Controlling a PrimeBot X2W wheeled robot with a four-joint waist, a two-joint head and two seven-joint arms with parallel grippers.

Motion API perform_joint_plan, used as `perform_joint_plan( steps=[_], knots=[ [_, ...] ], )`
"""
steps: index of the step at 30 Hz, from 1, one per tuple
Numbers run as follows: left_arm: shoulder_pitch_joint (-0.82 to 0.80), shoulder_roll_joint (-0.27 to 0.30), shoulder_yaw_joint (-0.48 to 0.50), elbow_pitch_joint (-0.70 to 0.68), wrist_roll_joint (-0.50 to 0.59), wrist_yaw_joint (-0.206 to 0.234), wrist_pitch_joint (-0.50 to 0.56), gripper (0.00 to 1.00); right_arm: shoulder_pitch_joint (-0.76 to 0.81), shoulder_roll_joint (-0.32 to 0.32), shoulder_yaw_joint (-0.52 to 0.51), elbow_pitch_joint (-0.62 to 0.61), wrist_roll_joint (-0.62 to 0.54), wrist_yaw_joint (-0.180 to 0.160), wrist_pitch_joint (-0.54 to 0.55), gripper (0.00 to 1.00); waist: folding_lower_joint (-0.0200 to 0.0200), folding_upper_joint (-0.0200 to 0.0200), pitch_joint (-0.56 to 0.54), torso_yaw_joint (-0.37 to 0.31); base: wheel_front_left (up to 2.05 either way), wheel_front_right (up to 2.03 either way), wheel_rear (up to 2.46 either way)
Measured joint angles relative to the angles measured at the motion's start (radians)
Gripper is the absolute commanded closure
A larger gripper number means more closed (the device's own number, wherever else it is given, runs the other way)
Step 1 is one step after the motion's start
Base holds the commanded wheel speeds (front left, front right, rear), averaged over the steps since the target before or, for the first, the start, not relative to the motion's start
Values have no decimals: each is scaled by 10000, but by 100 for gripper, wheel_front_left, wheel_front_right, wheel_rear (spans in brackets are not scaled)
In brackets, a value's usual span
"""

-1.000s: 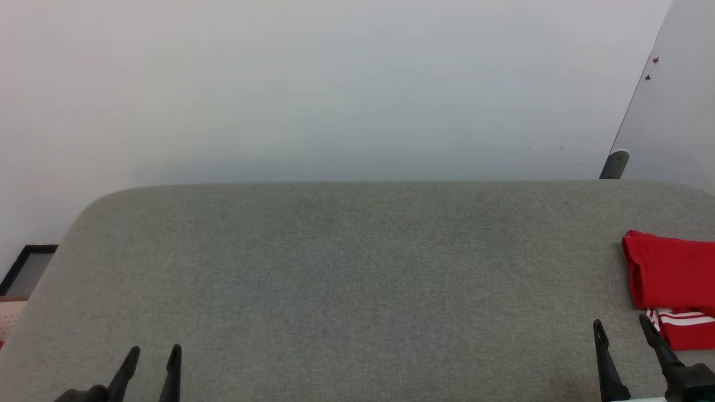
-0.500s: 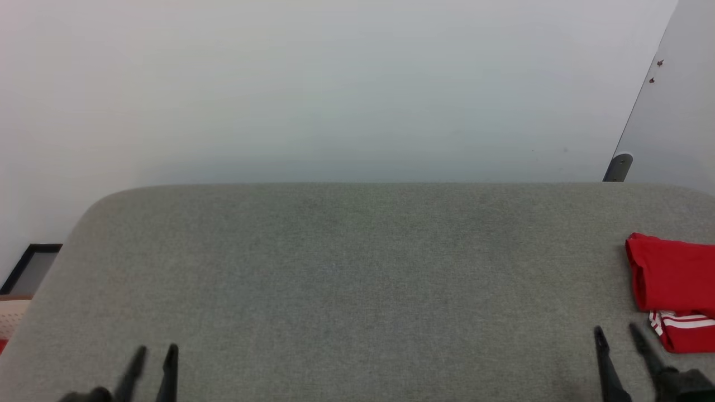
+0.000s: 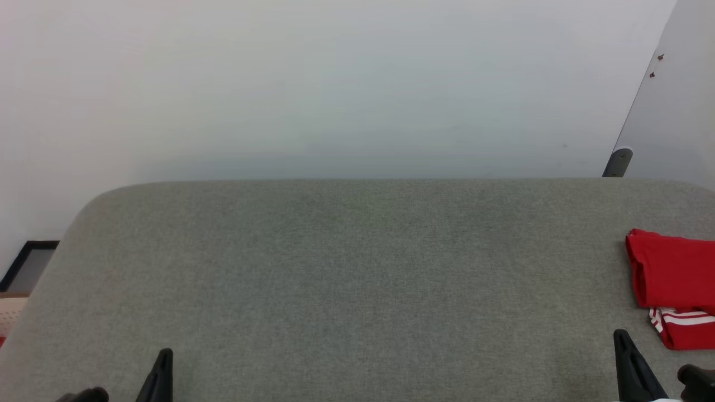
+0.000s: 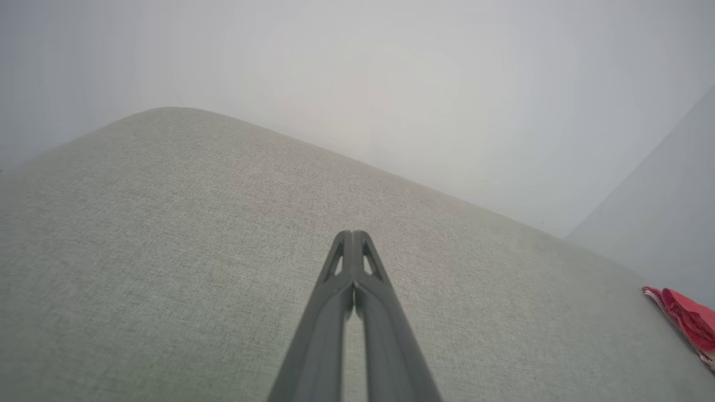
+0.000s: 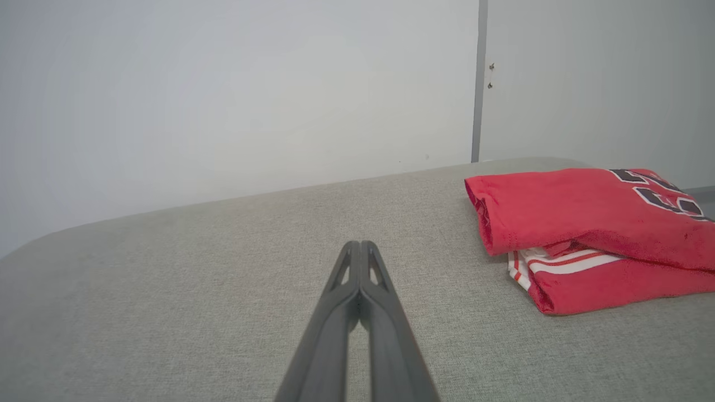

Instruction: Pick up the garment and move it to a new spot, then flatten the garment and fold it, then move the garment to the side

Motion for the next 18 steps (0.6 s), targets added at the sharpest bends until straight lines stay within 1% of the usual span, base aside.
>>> perform_joint_plan(
  steps=[18],
  knots=[
    [-520,-510,255,6,-2516,0,813,100,-381,90,17,0,3438,-2,742,100,0,0,185,-54,0,0,0]
  ],
)
